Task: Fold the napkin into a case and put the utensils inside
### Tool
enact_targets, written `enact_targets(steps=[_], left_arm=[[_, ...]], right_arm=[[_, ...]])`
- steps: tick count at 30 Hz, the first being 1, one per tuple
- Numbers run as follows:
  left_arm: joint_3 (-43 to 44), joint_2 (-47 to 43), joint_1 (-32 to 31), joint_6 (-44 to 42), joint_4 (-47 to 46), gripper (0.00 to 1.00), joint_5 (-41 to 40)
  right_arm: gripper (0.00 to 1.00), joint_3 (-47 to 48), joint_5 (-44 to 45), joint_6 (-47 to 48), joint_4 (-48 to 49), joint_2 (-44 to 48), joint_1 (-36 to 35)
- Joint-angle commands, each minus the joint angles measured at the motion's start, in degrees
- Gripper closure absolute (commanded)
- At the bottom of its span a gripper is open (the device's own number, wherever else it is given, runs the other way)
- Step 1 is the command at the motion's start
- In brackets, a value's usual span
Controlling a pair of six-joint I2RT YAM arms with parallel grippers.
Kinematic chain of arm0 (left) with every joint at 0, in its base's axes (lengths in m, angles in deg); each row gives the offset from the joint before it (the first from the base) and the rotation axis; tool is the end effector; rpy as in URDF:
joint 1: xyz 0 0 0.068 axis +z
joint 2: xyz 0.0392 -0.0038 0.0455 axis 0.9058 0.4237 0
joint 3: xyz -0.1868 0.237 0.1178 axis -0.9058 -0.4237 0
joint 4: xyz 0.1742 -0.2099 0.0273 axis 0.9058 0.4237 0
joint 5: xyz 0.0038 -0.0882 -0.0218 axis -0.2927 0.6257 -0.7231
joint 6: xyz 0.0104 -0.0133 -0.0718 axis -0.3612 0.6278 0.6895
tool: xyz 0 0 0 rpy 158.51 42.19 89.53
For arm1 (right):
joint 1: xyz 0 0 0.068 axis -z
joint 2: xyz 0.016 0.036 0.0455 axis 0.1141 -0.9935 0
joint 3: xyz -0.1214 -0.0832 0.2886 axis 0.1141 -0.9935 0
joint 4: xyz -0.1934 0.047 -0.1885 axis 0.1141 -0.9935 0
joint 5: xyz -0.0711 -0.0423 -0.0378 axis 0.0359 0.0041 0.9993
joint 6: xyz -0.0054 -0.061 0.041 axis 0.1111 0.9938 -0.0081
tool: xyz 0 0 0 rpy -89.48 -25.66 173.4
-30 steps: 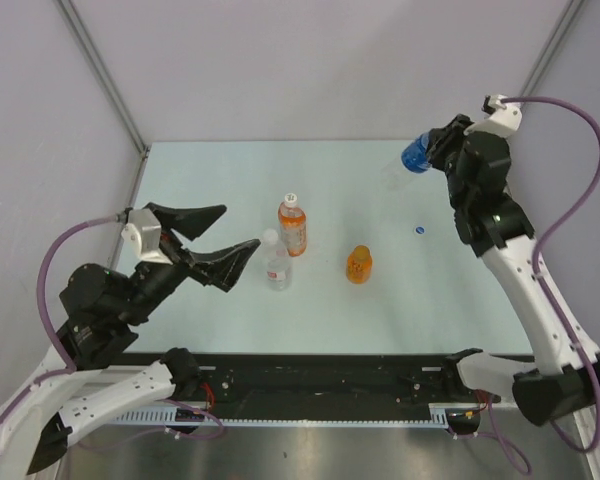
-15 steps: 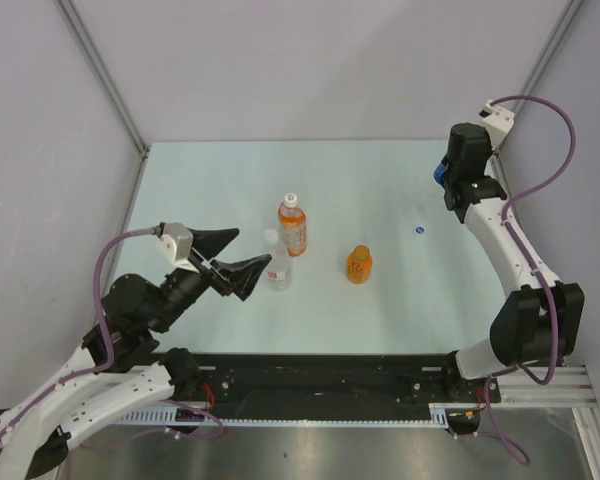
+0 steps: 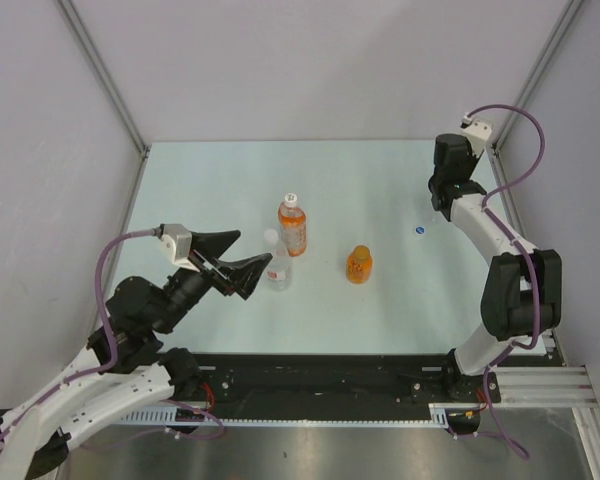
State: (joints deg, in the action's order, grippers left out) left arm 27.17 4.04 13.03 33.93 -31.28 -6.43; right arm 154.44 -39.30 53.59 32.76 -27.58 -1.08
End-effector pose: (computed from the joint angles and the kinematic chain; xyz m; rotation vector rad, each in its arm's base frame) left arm 0.0699 -0.0718 0.4055 0.3075 1.4072 -0.8528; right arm 0.4159 0.0177 0.3463 0.5056 1.8289 -0.4037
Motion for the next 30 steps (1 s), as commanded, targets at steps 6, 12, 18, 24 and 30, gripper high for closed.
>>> enact_targets(steps=[6, 12, 18, 24, 30], left_arm=[[-1.9, 0.0, 0.2, 1.7, -1.7, 0.00, -1.2], [-2.0, 0.4, 0.1, 1.8, -2.4, 0.00, -1.6], [-2.3, 1.7, 0.1, 3.4, -2.4, 0.00, -1.5], [-2.3, 2.3, 0.1, 4.1, -2.7, 0.00, -0.9], [-2.5, 2.4, 0.1, 4.8, -3.0, 0.00, -0.3]], right_arm=[[1.00, -1.3, 2.8, 2.7, 9.1, -3.8, 0.3], [1.00, -2.7, 2.7, 1.4, 9.2, -4.5, 0.3], [0.87, -3.4, 3.0, -0.2, 6.2, -4.7, 0.2], [0.64, -3.6, 2.4, -3.3, 3.1, -3.6, 0.3], [0.50, -3.7, 2.2, -4.6, 0.0, -2.1, 0.3]])
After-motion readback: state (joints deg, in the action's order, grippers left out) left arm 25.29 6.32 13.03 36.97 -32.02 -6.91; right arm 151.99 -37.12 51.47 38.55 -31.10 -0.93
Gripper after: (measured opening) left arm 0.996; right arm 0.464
